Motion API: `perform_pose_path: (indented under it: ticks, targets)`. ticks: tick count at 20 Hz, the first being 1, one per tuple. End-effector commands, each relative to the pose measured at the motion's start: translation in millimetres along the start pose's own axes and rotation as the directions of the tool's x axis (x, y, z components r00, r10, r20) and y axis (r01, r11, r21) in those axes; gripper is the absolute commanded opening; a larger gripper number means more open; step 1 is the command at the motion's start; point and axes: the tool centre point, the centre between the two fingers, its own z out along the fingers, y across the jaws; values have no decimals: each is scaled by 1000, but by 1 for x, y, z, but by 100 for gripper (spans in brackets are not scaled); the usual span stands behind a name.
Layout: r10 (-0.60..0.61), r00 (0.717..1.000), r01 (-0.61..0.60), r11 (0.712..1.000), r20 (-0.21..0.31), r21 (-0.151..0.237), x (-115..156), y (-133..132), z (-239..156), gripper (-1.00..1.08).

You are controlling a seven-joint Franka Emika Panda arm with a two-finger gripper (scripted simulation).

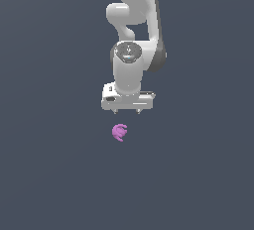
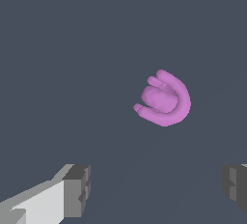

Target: Pick up the object and move it to a goal position.

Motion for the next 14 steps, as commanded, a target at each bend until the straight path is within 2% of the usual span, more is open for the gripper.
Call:
perform_pose_path:
  ticks: [1,10,14]
  targets:
    - [0,1000,0,1000,0,0,0,0,0,100]
    - [-42,999,42,999,-11,-30,-1,0,-10,100]
    - [-43,999,43,999,-11,-30,-1,0,-10,100]
